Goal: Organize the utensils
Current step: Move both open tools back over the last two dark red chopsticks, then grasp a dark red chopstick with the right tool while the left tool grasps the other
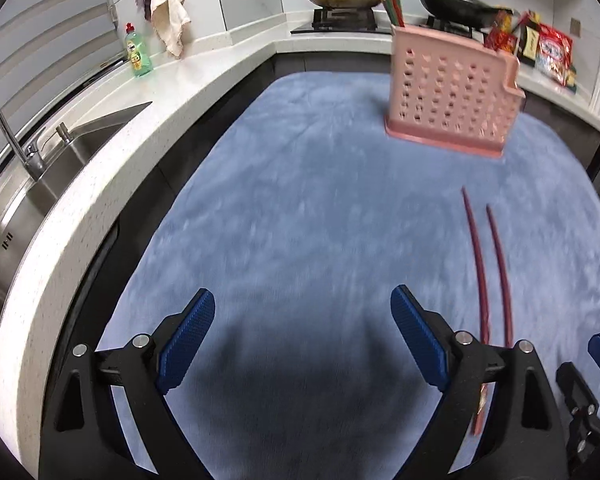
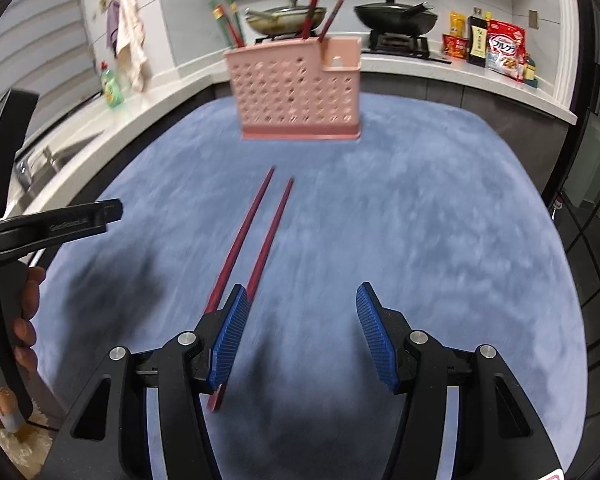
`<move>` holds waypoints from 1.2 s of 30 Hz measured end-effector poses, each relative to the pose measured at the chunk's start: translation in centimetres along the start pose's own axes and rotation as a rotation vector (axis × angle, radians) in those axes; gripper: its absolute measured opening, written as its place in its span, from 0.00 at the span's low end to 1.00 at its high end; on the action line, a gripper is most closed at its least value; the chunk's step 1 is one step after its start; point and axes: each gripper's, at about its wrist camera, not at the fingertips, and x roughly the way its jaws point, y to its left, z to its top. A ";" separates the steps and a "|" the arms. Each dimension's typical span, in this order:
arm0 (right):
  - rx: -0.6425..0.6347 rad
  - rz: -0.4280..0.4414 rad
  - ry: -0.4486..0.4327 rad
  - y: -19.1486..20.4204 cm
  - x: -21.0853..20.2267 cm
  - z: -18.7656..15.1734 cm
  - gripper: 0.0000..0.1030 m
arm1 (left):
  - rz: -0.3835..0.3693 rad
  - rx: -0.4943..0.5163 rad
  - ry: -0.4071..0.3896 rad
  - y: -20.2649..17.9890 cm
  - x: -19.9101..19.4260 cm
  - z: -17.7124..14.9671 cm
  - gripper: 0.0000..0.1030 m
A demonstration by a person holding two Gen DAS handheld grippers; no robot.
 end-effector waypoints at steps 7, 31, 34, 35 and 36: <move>-0.041 0.024 0.033 2.7 0.9 -2.6 0.51 | -0.013 0.005 0.045 -0.2 0.1 -2.7 0.83; 0.097 -0.081 0.026 -2.4 1.4 -4.4 0.07 | -0.133 0.068 0.087 -3.7 -0.2 -5.7 0.89; 0.133 -0.084 0.030 -3.9 1.0 -4.6 0.07 | -0.161 0.094 0.098 -5.1 -0.1 -5.9 0.90; 0.138 -0.087 0.029 -4.1 0.9 -4.7 0.07 | -0.169 0.101 0.103 -5.6 -0.1 -6.1 0.90; 0.143 -0.086 0.030 -4.4 0.9 -4.9 0.07 | -0.181 0.107 0.105 -6.1 -0.1 -6.2 0.90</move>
